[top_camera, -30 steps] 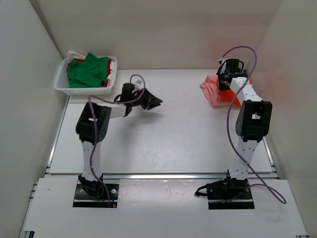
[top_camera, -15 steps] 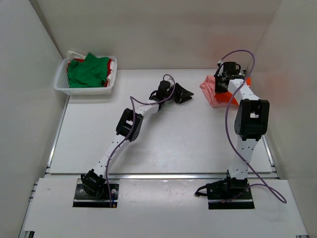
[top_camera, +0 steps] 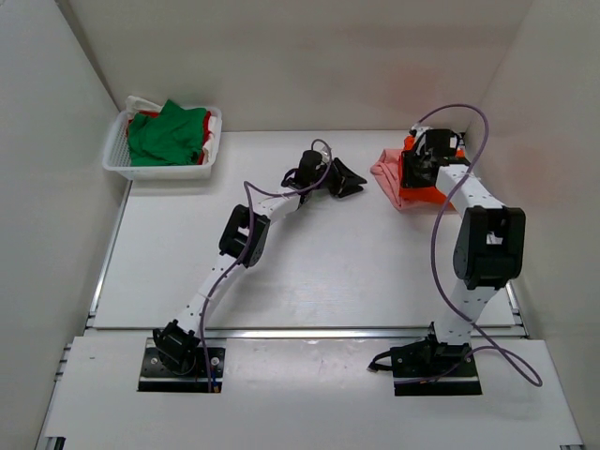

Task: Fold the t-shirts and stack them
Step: Put the neatly folded tshirt into the corner of the board with the right arm

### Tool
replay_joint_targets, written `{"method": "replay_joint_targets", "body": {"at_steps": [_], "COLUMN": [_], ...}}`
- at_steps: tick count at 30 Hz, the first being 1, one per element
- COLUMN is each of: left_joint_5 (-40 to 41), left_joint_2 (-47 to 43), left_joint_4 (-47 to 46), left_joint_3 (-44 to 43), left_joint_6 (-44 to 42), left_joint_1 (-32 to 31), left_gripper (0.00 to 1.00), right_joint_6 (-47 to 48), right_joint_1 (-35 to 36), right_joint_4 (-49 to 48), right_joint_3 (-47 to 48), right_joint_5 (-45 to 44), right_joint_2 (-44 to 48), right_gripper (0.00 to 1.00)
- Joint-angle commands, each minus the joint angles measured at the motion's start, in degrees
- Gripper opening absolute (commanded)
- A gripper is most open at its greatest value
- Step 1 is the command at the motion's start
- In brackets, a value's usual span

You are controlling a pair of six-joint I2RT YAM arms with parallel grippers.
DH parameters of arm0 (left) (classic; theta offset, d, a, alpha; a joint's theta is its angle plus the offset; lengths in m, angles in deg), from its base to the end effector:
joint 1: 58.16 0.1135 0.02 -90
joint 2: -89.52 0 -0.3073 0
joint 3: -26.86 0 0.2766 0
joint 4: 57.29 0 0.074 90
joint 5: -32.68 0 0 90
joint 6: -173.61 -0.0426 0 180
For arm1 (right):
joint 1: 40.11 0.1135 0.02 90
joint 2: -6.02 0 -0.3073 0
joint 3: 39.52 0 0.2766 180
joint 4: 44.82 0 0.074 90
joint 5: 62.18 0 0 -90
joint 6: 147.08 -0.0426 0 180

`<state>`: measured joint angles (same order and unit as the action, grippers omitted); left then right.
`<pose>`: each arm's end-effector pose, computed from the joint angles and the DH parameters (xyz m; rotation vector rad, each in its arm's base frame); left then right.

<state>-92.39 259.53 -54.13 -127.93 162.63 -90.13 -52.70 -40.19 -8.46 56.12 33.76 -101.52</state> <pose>0.5748 -0.3876 0.0599 -0.4309 2.2844 -1.7533 0.4607 0.0038 0.2626 -0.1380 2.4051 0.0891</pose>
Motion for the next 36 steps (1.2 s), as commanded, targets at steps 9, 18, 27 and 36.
{"method": "replay_joint_targets", "body": {"at_steps": [9,18,27,36], "left_joint_5": [1.0,1.8,-0.3,-1.1], "left_joint_2": [-21.3,-60.9,-76.7,-76.1], "left_joint_4": [21.5,-3.0,-1.2,-2.1], "left_joint_3": [10.6,66.8,83.6,85.6], "left_joint_6": [-19.2,-19.2,-23.1,-23.5], "left_joint_1": [0.8,11.5,18.2,17.4], "left_gripper": [0.45,0.47,0.47,0.46], "right_joint_6": [-7.2,-9.3,-8.7,-6.7], "right_joint_1": [-5.2,-6.0,-3.9,-5.1], "right_joint_4": [-5.4,6.6,14.9,4.0], "right_joint_3": [6.3,27.2,40.0,27.8], "right_joint_5": [2.6,7.9,0.8,1.2], "right_joint_2": [1.3,-20.2,-30.0,-17.4], "right_gripper": [0.62,0.90,0.17,0.00]}}
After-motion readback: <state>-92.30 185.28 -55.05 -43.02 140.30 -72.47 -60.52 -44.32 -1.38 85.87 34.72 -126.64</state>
